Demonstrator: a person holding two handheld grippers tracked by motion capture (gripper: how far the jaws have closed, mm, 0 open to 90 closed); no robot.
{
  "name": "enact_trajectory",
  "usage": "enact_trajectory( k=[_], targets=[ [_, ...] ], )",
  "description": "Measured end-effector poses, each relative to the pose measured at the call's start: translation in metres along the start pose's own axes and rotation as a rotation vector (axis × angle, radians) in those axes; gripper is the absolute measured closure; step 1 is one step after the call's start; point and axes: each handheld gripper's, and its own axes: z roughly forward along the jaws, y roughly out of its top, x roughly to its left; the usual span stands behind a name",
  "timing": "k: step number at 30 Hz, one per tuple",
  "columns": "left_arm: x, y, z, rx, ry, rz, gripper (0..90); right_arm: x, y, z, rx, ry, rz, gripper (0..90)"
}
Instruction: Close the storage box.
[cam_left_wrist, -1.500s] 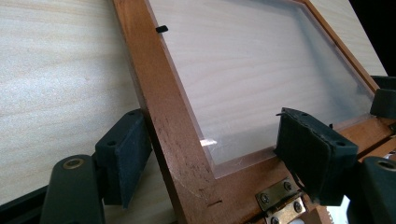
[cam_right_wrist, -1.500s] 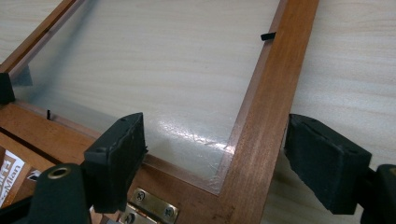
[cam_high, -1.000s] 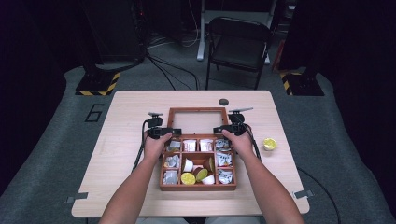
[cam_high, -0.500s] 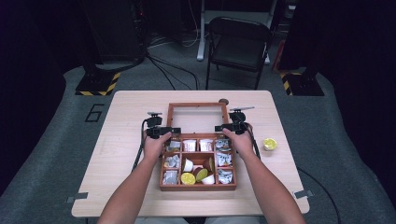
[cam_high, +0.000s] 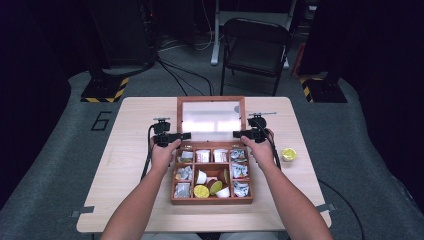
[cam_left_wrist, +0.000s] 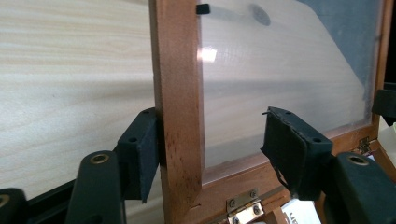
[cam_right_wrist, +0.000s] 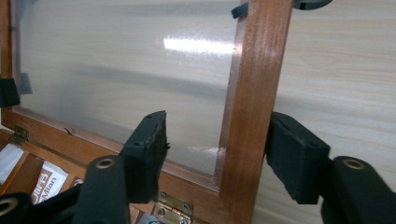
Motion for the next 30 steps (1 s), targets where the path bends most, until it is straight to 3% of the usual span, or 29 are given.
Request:
enact_trajectory(
  k=[2,9,17,23,30],
  targets=[
    [-0.002,0.0,-0.003,-0.007,0.006,0.011,40.9,0.0,0.0,-0.003,-0.01,-0.009,-0.018,46.7],
    [-0.01,0.001,-0.01,-0.023,0.015,0.075,39.3,0.004,0.0,-0.016,-0.028,-0.003,-0.056,47.3],
    [-0.017,0.006,-0.028,-0.094,-0.025,0.079,38.8,0.01,-0.007,-0.03,-0.066,0.007,-0.109,47.2],
    [-0.027,0.014,-0.041,-0.086,-0.019,0.164,38.0,0.014,-0.011,-0.037,-0.078,0.007,-0.127,46.9],
    [-0.033,0.013,-0.052,-0.09,-0.025,0.19,37.3,0.016,-0.011,-0.047,-0.1,0.026,-0.126,44.7]
  ],
)
